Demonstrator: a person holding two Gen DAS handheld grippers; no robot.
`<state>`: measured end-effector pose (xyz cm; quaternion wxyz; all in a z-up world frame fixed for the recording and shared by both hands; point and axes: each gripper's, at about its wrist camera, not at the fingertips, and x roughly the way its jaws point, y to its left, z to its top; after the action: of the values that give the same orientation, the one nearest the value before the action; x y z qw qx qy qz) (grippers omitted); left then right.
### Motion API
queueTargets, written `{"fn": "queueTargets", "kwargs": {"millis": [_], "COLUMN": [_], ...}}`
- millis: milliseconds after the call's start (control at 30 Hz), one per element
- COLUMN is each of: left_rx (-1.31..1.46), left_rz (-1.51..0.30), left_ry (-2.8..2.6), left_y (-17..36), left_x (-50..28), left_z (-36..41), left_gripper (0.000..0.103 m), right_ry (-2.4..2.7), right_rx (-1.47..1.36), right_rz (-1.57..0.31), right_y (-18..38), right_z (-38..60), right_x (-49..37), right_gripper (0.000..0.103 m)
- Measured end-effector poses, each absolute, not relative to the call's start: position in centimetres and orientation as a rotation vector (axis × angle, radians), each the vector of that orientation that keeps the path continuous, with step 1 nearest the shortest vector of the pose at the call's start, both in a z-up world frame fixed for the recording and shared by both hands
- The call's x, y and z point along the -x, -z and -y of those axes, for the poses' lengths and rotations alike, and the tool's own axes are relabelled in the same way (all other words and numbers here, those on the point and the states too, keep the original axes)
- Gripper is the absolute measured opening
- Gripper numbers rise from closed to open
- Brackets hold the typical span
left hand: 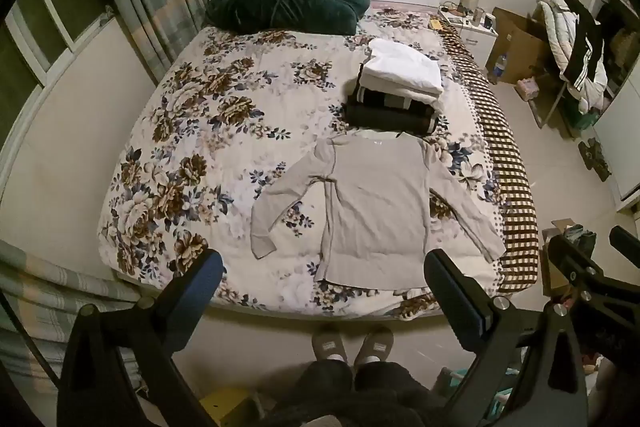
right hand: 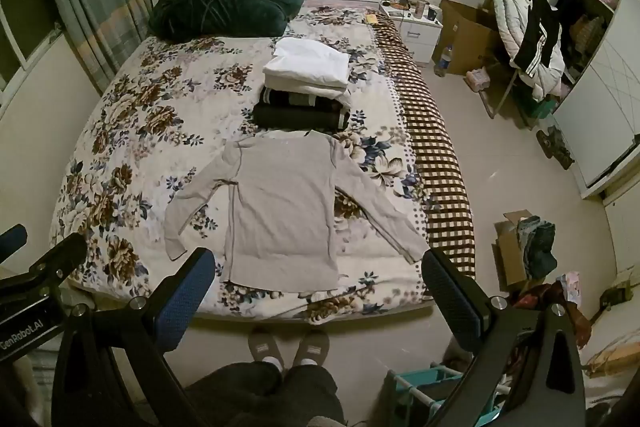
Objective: Fold small clothes
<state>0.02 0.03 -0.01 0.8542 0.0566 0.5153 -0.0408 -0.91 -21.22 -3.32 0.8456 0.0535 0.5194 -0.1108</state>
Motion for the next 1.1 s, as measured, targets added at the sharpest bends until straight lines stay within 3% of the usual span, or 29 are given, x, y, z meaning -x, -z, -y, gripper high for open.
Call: {"fn": "queueTargets", "kwargs": {"millis": [1100], "left_rx": [-0.111], "left_rz": [-1.078], "left_ry": [0.091], "left_y": [0.05], "left_x": [0.00], "left_z": [-0.08], "left_gripper": [0.103], "right_ry": [0.236], "right_rx": [-0.107], "right_rz": [-1.090], "right_y": [2.86], "right_z": [21.12], "right_x": [0.25], "right_gripper": [0.103]}}
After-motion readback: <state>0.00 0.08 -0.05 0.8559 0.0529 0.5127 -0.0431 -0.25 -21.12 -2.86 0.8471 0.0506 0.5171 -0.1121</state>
